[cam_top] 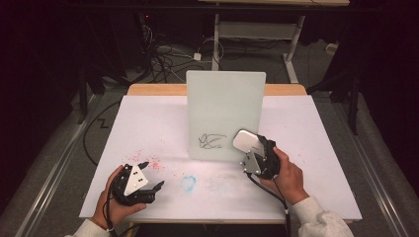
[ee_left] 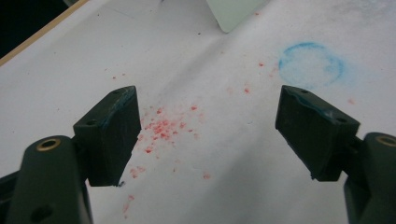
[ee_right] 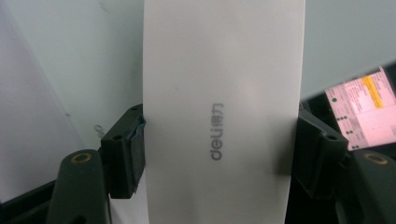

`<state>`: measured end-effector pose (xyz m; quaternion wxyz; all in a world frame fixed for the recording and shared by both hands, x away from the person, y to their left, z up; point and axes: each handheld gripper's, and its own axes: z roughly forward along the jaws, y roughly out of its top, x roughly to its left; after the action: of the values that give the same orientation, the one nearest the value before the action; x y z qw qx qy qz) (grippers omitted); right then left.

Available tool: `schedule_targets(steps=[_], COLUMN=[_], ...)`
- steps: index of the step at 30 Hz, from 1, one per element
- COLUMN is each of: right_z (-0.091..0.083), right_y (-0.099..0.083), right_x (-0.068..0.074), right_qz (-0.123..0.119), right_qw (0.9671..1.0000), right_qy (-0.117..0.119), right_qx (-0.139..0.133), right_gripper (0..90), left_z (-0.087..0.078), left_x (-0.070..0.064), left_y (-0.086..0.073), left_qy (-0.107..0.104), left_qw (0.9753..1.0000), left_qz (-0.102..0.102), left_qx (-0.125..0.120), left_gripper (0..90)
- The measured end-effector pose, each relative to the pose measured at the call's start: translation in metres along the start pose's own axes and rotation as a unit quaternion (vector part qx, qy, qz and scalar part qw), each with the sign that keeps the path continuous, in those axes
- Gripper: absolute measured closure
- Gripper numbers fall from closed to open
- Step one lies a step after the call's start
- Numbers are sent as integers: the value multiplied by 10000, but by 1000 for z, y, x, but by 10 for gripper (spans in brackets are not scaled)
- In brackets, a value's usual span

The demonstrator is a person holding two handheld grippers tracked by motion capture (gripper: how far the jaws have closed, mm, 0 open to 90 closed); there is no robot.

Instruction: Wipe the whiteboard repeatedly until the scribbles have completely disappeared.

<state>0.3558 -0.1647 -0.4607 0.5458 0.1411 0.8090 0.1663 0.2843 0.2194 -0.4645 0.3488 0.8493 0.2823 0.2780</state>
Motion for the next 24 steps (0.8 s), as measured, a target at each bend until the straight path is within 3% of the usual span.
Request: schedule_targets(steps=[3,8,13,18,20,24], right_z=[0,2,6,10,10,10], right_y=[-5,-5,18,39,42,39], right_x=[2,23,40,56,58,50], right_qz=[73,-370,-590,-960,-1043,-960], right_qw=[9999,9989,9975,9947,9938,9945], right_qy=[64,281,382,349,339,403], right_qx=[34,64,-34,-138,-158,-131], right_gripper=[310,309,308,309,310,310], left_z=[2,3,5,6,6,3], left_x=[0,-1,-2,-1,-1,0], left_y=[1,2,4,3,3,2], left_qy=[-29,-45,-87,-117,-111,-76], left_qw=[10000,10000,9999,9999,9999,10000], left_qz=[17,34,70,80,74,51], left_qx=[25,6,9,23,26,5], left_gripper=[214,214,214,214,215,214])
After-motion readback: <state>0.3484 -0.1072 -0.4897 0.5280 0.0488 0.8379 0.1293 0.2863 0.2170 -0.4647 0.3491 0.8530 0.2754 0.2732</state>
